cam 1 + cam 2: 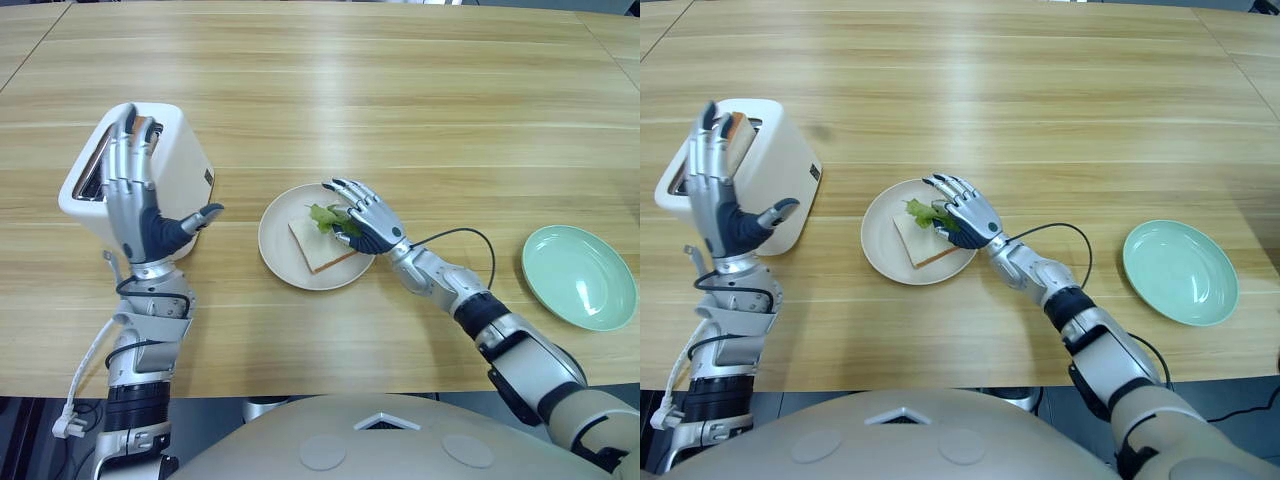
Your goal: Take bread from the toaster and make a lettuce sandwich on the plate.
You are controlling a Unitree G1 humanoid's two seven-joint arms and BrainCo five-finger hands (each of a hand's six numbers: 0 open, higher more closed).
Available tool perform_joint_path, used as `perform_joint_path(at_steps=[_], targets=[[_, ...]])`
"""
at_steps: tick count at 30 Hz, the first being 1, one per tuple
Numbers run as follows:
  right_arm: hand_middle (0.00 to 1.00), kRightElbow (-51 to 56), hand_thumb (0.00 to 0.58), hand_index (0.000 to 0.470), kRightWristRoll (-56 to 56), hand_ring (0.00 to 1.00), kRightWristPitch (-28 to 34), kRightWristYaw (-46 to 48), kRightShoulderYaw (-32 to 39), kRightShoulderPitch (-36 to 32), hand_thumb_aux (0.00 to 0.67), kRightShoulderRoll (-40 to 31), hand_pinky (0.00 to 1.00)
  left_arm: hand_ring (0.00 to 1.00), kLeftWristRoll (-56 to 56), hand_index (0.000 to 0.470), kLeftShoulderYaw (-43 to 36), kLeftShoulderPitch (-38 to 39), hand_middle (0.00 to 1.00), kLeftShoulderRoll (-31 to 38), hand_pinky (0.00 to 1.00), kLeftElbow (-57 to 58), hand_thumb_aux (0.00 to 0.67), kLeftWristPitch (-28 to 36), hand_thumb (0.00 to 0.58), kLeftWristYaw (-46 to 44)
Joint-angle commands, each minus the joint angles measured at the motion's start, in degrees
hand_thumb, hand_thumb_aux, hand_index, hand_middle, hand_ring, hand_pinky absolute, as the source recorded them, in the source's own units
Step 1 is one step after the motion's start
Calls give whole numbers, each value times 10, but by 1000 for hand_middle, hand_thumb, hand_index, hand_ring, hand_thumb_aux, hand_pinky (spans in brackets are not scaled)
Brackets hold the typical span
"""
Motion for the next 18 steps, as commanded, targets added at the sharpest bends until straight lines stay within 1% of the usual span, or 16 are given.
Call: perform_joint_path(at_steps=[1,6,10,11,12,13,18], targets=[[0,66,580,460,-6,0,-5,-14,18,-18,670,9,0,0,15,0,33,5,0,13,0,8,0,43,0,4],[0,110,580,460,4,0,-8,-29,22,-29,670,10,0,0,23,0,66,4,0,55,0,44,0,105,0,-23],[0,117,580,460,8,0,-9,-34,23,-30,670,7,0,0,6,0,78,-5,0,96,0,88,0,154,0,-72],[0,114,468,258,9,0,-9,-35,22,-30,376,6,0,0,1,0,78,-6,0,105,0,99,0,164,0,-87],[0,110,278,128,9,0,-9,-37,22,-29,187,4,0,0,-6,0,76,-8,0,114,0,111,0,171,0,-100],[0,103,0,0,8,0,-9,-39,22,-28,0,1,0,0,-12,0,73,-11,0,121,0,120,0,177,0,-113],[0,63,0,0,4,0,-5,-48,21,-15,0,-17,0,0,-33,0,46,-31,0,153,0,166,0,191,0,-172]])
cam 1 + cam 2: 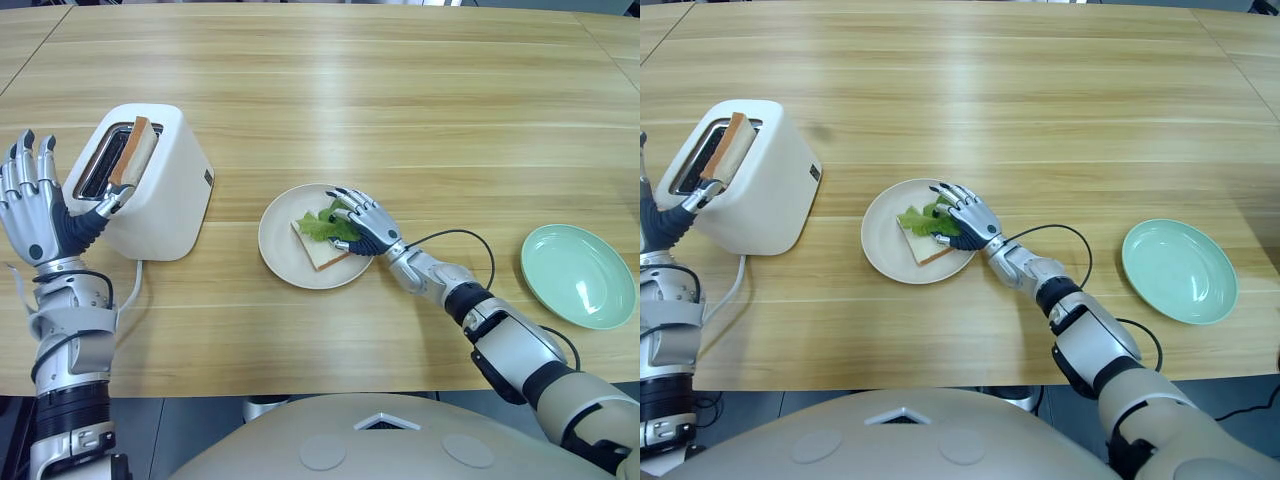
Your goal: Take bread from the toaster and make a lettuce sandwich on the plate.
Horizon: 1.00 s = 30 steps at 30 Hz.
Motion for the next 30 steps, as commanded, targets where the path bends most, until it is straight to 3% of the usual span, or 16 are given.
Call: perform_joint_path(at_steps=[1,3,4,7,9,18,20,21,22,30], targets=[[0,-34,0,0,-3,0,5,-6,4,13,0,-12,0,0,-21,103,-26,-20,0,21,0,43,150,6,230,-47],[0,-53,0,0,-7,0,10,-6,6,20,0,-19,0,0,-27,195,-39,-35,0,33,0,64,284,2,387,-62],[0,-62,0,0,-10,0,14,-6,8,23,0,-21,0,0,-30,271,-45,-42,0,38,0,73,394,0,482,-67],[0,-88,0,0,-25,0,24,-3,16,31,0,-28,0,0,-38,379,-62,-60,0,50,0,101,552,-8,562,-78],[0,-105,0,0,-30,0,29,-1,18,35,0,-32,0,0,-43,440,-73,-71,0,56,0,116,641,-13,579,-82],[0,-224,0,0,-22,0,38,22,-1,83,0,-73,0,0,-55,460,-116,-101,0,64,0,144,670,-38,580,-91],[0,-257,0,0,-16,0,38,27,-12,98,0,-82,0,392,-60,460,-119,-103,392,61,392,143,670,-47,580,-87],[0,-272,0,0,-10,0,37,30,-19,105,0,-85,0,392,-63,460,-119,-104,392,60,392,144,670,-51,580,-84],[0,-285,0,0,-5,0,35,32,-25,111,0,-87,0,1000,-67,460,-117,-105,1000,59,1000,145,670,-55,580,-80],[0,-362,0,0,17,0,41,0,-95,158,0,-96,0,1000,-132,460,-42,-145,1000,48,1000,128,670,-99,580,11]])
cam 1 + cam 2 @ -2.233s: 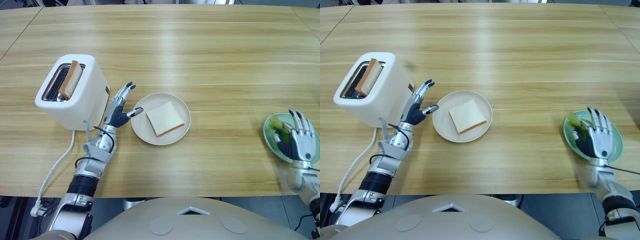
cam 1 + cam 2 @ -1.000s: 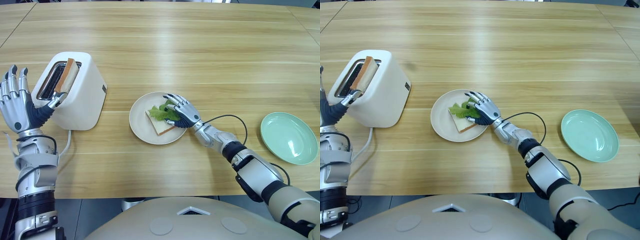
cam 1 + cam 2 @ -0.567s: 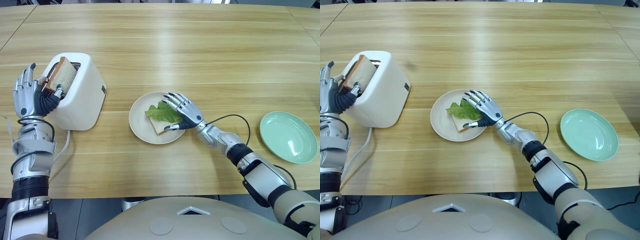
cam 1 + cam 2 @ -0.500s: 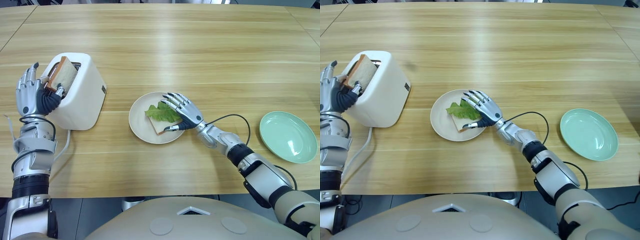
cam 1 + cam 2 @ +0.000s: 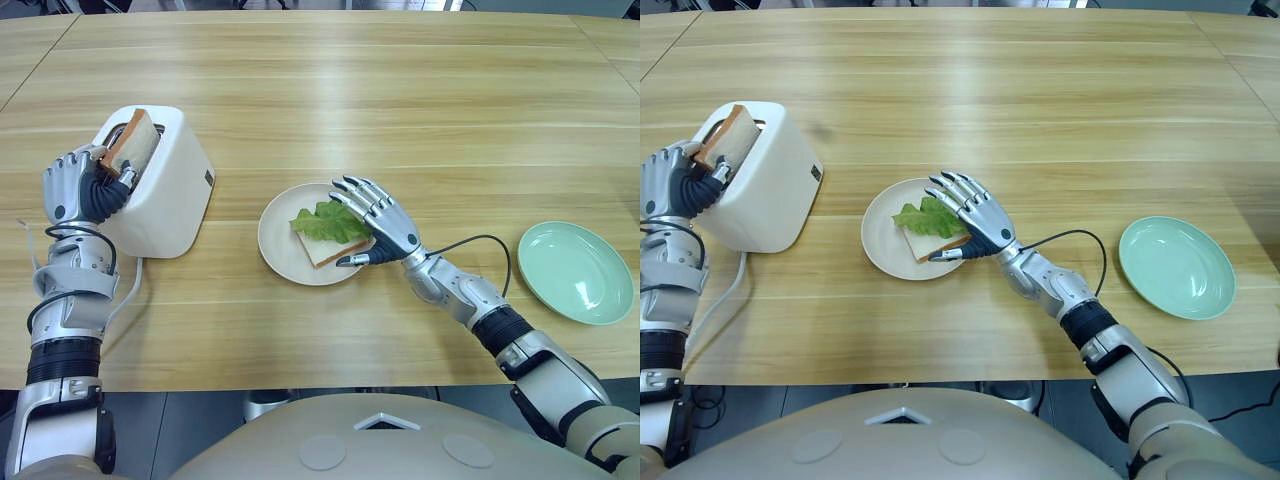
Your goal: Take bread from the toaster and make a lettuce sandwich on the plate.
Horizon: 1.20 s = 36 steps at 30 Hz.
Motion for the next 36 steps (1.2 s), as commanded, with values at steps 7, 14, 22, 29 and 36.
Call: perform_joint_path(at_steps=[7,14,22,29,36], targets=[[0,-13,0,0,20,0,26,-35,-72,32,0,-6,0,1000,-92,460,83,-69,1000,-47,1000,-109,670,-127,580,115],[0,-21,0,0,23,0,27,-50,-96,42,0,-7,0,1000,-213,460,-27,-70,1000,-116,1000,-227,670,-178,580,-49],[0,-93,0,0,-22,0,16,-53,-78,63,0,-11,0,1000,-303,460,-191,-34,1000,-223,1000,-82,670,-171,580,-257],[0,-99,0,0,-47,0,11,-29,-50,67,0,-14,0,1000,-280,460,-226,-25,1000,-268,1000,36,670,-185,580,-306],[0,-86,0,0,-52,0,3,-2,-26,71,0,-13,0,1000,-246,460,-220,-61,1000,-280,1000,162,670,-206,580,-294]])
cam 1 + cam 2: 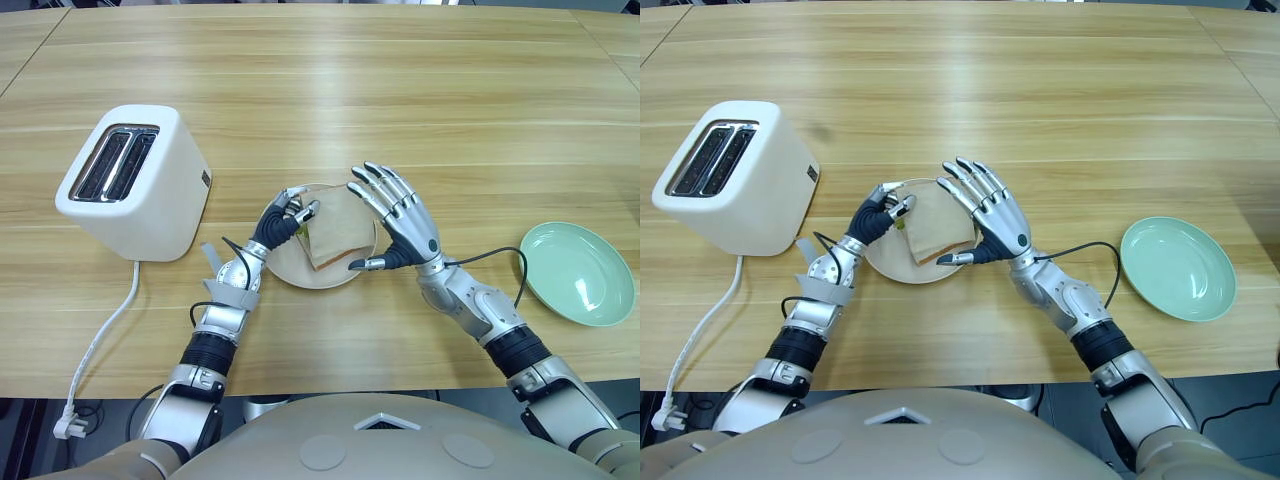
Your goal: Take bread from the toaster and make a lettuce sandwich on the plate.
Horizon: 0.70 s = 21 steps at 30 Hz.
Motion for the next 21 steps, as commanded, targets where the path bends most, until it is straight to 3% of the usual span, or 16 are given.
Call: perform_joint_path(at_steps=[1,8,21], targets=[[0,15,0,0,-2,0,-7,22,16,6,0,-3,0,1000,22,460,3,-21,1000,-2,1000,58,670,-11,580,13],[0,59,0,0,15,0,-25,87,40,14,0,-14,0,1000,49,460,8,-18,1000,1,1000,97,670,-6,580,50],[0,223,0,0,65,0,-41,326,109,-22,0,8,0,1000,55,460,20,-39,1000,-11,1000,162,670,8,580,89]])
